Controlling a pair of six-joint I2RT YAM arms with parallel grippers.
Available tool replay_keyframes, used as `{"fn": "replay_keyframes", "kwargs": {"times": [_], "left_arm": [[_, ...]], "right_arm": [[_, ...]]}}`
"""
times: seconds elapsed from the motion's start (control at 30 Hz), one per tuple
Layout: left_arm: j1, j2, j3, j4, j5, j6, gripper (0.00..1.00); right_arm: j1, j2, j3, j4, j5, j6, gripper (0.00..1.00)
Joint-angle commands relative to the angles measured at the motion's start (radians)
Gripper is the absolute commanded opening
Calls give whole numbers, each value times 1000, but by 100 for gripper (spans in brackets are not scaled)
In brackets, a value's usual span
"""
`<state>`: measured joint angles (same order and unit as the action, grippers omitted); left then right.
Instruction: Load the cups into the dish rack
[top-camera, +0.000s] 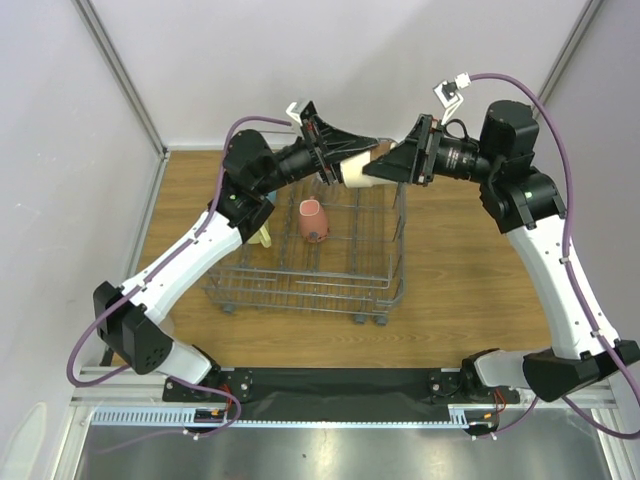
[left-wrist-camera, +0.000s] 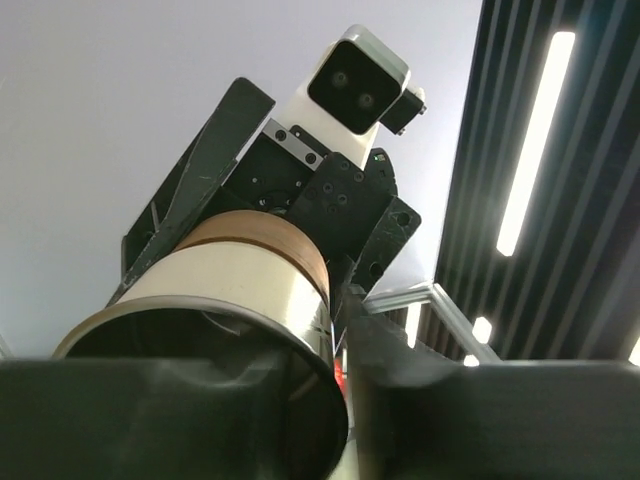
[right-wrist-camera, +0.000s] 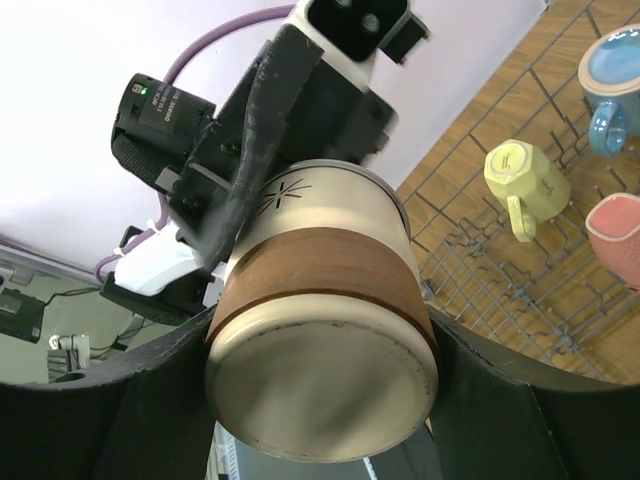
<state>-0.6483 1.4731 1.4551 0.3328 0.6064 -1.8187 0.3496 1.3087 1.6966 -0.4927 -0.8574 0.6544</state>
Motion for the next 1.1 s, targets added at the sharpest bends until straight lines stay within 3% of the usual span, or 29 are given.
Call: {"fn": "replay_keyframes", "kwargs": {"times": [0.0, 0.03, 0.13, 0.17, 0.6, 0.77, 0.93, 1.07], "left_arm": [[-13, 16, -19, 38, 70, -34, 35], [-7, 13, -31, 40, 76, -33, 45], [24, -17, -84, 17, 81, -4, 93], [36, -40, -96, 8, 82, 10, 99], [340, -345, -299, -497, 83, 434, 100], [377, -309, -86, -864, 17, 720, 100], [377, -267, 135, -1077, -129, 933, 99], [377, -273, 223, -1221, -244, 1051, 100]], "right_arm": [[17, 17, 54, 75, -12, 2, 3], [19, 17, 55, 69, -5, -4, 0], [17, 27, 66, 49, 1, -22, 0], [17, 30, 72, 36, 20, -33, 0], [-28, 104, 74, -47, 113, -67, 0], [52, 165, 78, -182, 447, -165, 0], [141, 279, 133, -308, 607, -235, 0], [238, 372, 184, -394, 855, -341, 0]]}}
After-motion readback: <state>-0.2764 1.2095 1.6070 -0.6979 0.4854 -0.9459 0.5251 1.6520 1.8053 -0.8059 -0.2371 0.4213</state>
